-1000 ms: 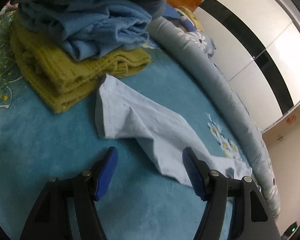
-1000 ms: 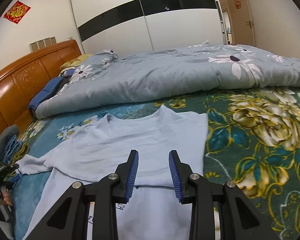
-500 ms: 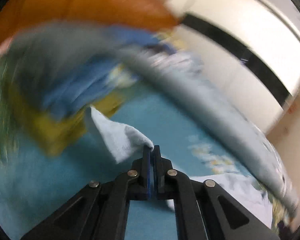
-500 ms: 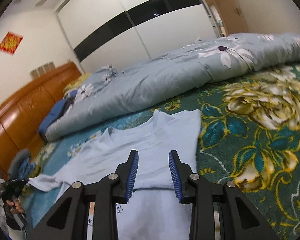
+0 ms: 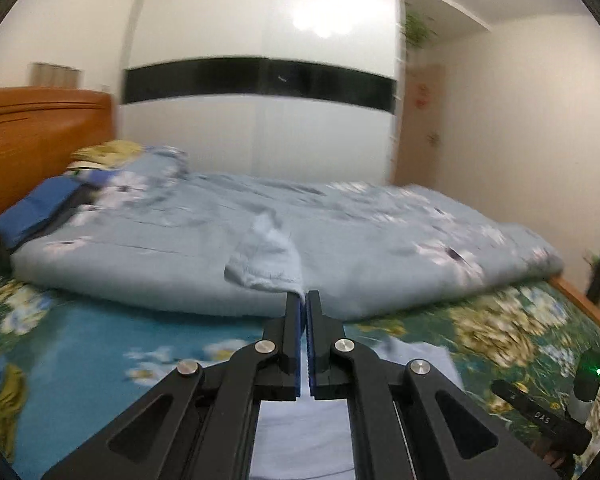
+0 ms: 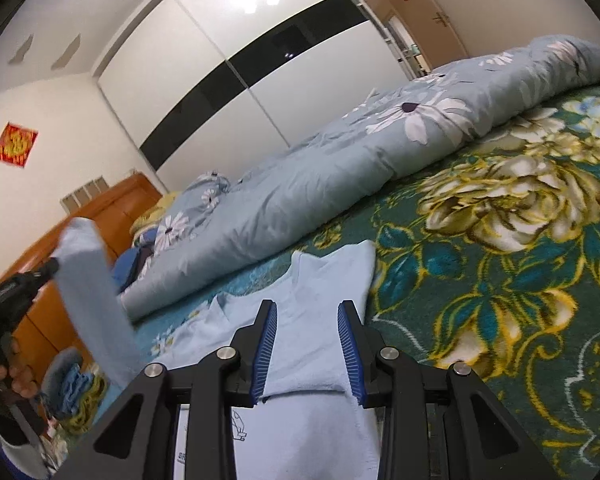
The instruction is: Fold clothes
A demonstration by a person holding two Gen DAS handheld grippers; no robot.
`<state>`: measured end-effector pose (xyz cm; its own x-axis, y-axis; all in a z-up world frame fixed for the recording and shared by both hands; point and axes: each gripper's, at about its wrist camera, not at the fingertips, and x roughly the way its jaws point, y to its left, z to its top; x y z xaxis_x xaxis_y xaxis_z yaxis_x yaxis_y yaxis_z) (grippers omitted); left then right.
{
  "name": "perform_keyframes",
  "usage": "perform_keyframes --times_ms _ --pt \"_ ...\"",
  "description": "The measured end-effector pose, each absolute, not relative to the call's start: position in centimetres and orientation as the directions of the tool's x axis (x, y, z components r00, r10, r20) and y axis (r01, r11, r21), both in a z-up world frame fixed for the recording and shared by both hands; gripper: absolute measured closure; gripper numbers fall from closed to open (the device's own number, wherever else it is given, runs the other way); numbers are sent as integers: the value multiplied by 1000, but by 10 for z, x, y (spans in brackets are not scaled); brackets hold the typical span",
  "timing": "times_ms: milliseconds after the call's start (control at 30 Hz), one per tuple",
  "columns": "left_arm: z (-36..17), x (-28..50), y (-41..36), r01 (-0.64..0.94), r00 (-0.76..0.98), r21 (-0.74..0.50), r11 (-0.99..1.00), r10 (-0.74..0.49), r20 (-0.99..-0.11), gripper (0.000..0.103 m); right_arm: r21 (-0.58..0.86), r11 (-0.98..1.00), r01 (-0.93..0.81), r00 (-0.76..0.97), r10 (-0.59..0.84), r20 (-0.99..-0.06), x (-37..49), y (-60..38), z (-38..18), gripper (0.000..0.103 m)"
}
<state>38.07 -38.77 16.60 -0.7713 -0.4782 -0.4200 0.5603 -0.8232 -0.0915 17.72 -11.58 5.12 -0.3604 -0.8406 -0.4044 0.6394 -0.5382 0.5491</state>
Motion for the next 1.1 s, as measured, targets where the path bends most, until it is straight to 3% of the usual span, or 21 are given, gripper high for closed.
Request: perform_keyframes --times_ms 300,667,733,867,933,1000,1100 --pt "80 272 -311 374 -732 3 -927 -298 -612 101 639 -554 534 -391 -832 -394 152 -90 36 68" --pt "17 256 -281 273 -605 -33 -962 -145 -783 100 644 -552 529 -379 -833 -403 151 -90 31 68" --pt "20 266 -281 263 -591 -40 -964 -128 -797 95 639 -551 537 -376 -834 -403 152 -91 31 68" --pt "42 304 -287 245 -630 -87 -965 -90 -772 72 627 -548 553 -375 -836 -400 156 -92 34 68" --pt "56 330 -297 277 -669 -57 -959 -150 -728 71 613 -541 576 -364 -841 -399 160 -96 37 68" --pt "66 359 -314 395 -678 16 -918 -303 -670 68 564 -534 630 -347 -843 -411 169 -106 45 68" --pt "64 389 -353 583 -594 134 -801 -533 -603 53 409 -515 754 -318 -829 -460 195 -136 63 68"
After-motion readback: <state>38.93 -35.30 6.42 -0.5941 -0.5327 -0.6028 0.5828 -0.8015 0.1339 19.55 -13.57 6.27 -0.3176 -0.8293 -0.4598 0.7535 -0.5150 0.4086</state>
